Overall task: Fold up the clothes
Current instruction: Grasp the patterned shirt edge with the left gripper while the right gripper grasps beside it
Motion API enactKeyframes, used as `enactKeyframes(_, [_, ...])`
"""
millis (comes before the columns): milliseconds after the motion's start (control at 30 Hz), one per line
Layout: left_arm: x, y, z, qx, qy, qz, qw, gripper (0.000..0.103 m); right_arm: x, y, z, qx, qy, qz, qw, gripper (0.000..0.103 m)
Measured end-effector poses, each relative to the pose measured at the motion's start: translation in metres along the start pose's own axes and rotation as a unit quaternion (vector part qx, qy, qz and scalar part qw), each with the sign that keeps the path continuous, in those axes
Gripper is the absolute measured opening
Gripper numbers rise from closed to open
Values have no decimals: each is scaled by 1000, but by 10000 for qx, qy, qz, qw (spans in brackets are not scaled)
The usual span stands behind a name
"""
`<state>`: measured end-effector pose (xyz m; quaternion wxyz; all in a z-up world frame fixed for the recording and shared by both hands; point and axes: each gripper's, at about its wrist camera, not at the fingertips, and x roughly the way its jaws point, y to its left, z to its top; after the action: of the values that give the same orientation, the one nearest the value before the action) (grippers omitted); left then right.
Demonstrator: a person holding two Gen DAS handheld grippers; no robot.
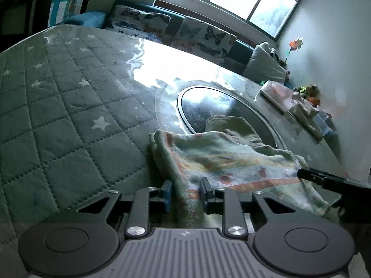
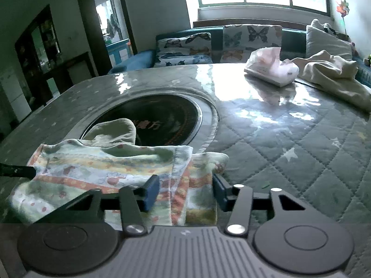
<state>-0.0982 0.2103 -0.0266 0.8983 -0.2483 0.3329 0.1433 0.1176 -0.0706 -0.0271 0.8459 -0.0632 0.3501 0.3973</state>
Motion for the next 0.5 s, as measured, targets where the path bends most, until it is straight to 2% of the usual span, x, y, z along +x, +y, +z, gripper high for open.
enactKeyframes(67, [-1,0,0,-48,0,24,10000,29,0,0,0,17,-1,12,10000,50])
enactKeyframes(133, [-2,0,-1,-97,1,49,9999,43,0,-2,0,62,-20,21,10000,51])
enactKeyframes(267, [-4,1,-2,-193,1,98,9998,47,-1,-4,-2,92,-59,31,9999,57])
enactKeyframes(400, [1,-2,-3,-191,31,-103,9998,44,0,-2,-3,51,-78,10,10000,59])
enactKeyframes(433, [3,-2,-3,-206,49,-164,9996,31,0,-1,-3,21,-77,-6,10000,59])
enactKeyframes(500, [5,0,-2,-301,117,-222,9992,19,0,1,-4,-22,-62,20,10000,48])
